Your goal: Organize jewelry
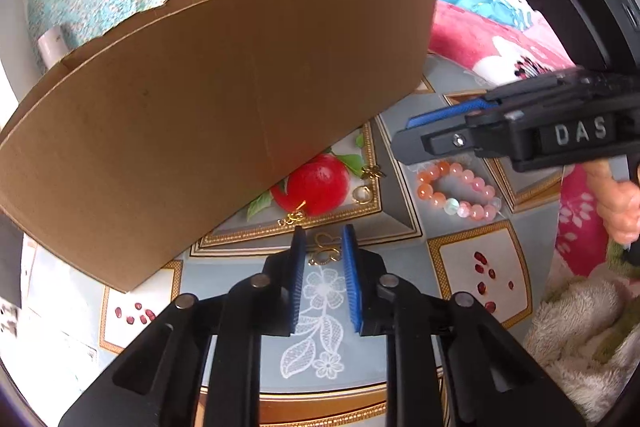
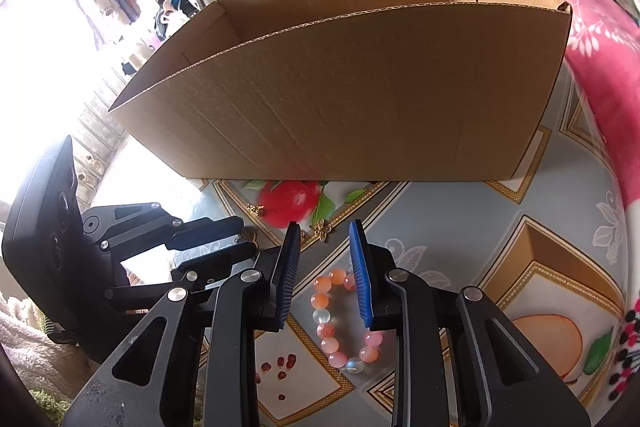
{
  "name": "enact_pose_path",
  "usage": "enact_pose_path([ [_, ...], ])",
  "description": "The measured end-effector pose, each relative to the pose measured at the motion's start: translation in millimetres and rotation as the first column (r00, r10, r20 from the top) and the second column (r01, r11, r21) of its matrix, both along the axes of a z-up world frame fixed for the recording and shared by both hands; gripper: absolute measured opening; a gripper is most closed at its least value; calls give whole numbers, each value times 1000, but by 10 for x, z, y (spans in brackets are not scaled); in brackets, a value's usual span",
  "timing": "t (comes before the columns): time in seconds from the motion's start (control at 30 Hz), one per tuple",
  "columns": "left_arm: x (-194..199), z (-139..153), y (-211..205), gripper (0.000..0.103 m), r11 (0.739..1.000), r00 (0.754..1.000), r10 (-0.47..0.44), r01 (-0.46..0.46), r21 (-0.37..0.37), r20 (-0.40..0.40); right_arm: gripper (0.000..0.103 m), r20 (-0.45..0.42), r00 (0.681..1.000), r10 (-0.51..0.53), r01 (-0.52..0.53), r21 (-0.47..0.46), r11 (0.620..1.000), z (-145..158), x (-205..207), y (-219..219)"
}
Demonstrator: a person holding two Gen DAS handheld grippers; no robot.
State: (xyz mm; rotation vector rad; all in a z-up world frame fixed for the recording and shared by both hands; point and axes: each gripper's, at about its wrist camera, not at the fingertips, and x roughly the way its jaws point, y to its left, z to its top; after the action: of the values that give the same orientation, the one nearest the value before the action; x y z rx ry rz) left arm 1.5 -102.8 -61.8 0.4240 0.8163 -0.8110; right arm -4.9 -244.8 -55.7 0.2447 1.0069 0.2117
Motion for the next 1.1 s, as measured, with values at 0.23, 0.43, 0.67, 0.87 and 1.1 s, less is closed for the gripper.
enact_pose_path([
  [0.23,8,2,2,16,1000,1000,-5,5,-7,-4,24,1,1000,3,-3,-8,1000,4,11,60],
  [0.43,5,5,56,12,1000,1000,16,-17,-24,-18,25,-5,1000,31,-31,-68,997,11,101,247],
  [0.67,-1,3,164,12,999,999,42,-43,-31,-24,24,-6,996,85,-85,-181,980,-12,190,493],
  [0.87,2,1,184,12,998,999,41,-42,-37,-25,19,-20,993,117,-118,-281,952,-60,263,649],
  [1.1,6,2,185,12,998,999,41,-42,-42,-28,14,-47,989,139,-147,-302,942,-121,311,772],
])
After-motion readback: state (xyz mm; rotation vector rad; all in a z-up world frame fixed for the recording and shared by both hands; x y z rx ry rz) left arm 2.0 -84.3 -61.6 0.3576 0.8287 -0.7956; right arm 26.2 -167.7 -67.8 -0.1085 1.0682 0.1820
